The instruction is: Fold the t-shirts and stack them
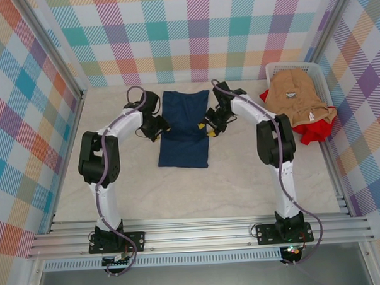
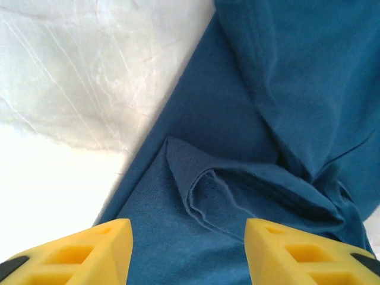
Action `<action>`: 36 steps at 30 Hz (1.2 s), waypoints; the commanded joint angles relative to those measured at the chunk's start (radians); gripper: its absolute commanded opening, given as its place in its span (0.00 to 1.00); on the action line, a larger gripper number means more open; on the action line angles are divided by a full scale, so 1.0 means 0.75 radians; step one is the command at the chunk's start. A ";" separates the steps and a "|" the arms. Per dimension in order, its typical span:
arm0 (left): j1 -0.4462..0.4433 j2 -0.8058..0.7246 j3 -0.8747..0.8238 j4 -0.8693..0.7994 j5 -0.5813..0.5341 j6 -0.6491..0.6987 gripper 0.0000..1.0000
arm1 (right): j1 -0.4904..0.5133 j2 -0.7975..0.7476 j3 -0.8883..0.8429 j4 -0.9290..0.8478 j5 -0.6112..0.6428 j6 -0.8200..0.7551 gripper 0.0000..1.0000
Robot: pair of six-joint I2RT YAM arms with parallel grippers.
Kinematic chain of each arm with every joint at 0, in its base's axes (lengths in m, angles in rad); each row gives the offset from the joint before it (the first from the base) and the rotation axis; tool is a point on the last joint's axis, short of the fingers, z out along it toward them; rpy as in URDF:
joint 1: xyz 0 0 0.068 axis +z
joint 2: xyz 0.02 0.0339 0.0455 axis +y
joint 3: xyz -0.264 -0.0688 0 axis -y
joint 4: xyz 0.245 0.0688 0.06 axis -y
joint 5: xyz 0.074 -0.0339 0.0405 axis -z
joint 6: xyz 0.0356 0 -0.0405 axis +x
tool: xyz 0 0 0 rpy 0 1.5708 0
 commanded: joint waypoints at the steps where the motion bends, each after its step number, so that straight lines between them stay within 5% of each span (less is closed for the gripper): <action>1: 0.007 -0.195 -0.092 0.033 -0.013 -0.008 0.50 | 0.003 -0.182 -0.076 0.048 0.084 -0.049 0.46; 3: 0.002 -0.228 -0.189 0.056 0.055 -0.048 0.45 | 0.015 -0.242 -0.185 0.103 0.073 -0.030 0.38; 8: -0.030 -0.189 -0.343 0.230 0.208 -0.156 0.13 | 0.073 -0.250 -0.338 0.184 0.017 0.023 0.08; 14: -0.030 0.019 -0.112 0.175 0.184 -0.130 0.10 | 0.071 -0.112 -0.214 0.178 0.008 0.000 0.03; 16: -0.021 0.091 -0.019 0.139 0.164 -0.125 0.12 | 0.066 -0.054 -0.139 0.143 0.016 -0.021 0.03; 20: 0.016 0.221 0.119 0.060 0.120 -0.127 0.33 | 0.029 0.051 -0.071 0.101 -0.021 -0.018 0.07; 27: 0.060 0.260 0.194 0.027 0.094 -0.114 0.37 | 0.002 0.118 0.014 0.100 -0.067 -0.079 0.14; 31: 0.059 0.135 0.123 0.003 0.019 -0.066 0.37 | 0.001 0.012 -0.054 0.099 -0.036 -0.153 0.26; 36: 0.046 -0.206 -0.233 0.038 -0.059 -0.047 0.46 | 0.007 -0.277 -0.437 0.197 -0.051 -0.121 0.40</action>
